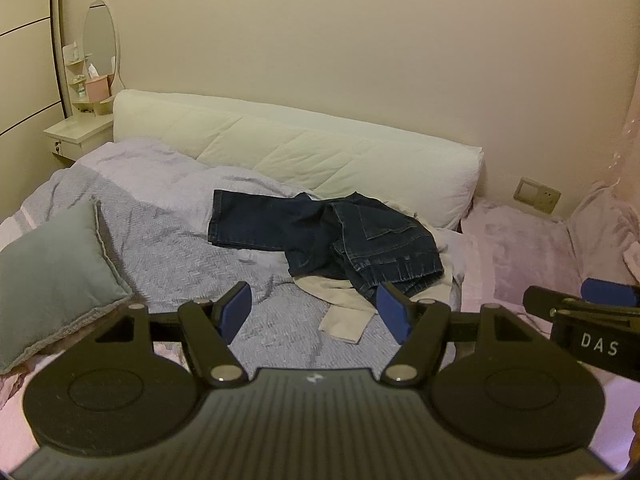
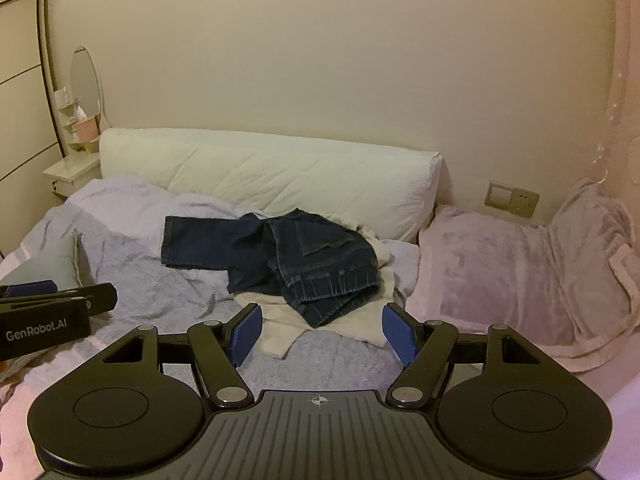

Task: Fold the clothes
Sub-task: 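Move both grippers toward the dark blue jeans on the bed, then grasp the jeans leg hem with the right gripper and lift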

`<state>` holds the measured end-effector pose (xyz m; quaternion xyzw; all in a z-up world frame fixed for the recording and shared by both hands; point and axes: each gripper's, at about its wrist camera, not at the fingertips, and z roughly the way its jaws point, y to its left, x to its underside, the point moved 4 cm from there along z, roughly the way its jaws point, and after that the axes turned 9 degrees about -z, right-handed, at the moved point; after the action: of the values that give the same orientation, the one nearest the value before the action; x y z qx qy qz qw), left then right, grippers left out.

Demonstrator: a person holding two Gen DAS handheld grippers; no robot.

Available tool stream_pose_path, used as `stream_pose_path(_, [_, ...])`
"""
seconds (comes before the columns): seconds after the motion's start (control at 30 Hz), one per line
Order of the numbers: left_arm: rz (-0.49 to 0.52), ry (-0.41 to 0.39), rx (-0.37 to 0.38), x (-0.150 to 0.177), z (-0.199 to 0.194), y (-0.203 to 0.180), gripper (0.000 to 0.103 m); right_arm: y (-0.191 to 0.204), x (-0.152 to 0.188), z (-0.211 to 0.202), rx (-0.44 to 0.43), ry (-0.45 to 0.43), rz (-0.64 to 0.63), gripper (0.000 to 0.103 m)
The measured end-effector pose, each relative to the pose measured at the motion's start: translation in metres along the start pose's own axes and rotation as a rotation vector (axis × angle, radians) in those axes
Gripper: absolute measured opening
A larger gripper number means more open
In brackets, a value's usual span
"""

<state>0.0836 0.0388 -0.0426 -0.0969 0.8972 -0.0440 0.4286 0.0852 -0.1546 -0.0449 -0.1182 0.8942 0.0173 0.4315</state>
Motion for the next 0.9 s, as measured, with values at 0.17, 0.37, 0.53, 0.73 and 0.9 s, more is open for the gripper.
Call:
stream_pose_path(0.17, [0.005, 0.021, -0.007, -0.011, 0.027, -0.014, 0.066, -0.016, -0.009, 0.027, -0.011, 0.017, 0.005, 0.070])
stream_pose_path(0.37, [0.006, 0.053, -0.023, -0.026, 0.067, -0.027, 0.066, -0.039, -0.021, 0.067, -0.017, 0.056, 0.021, 0.070])
stream_pose_path(0.53, [0.002, 0.093, -0.033, -0.037, 0.105, -0.034, 0.066, -0.056, -0.027, 0.104, -0.025, 0.104, 0.028, 0.070])
stream_pose_path(0.73, [0.005, 0.141, -0.042, -0.050, 0.152, -0.041, 0.066, -0.073, -0.035, 0.152, -0.059, 0.157, 0.013, 0.070])
stream_pose_path(0.9, [0.003, 0.171, -0.050, -0.062, 0.195, -0.047, 0.066, -0.089, -0.041, 0.197, -0.100, 0.207, 0.004, 0.070])
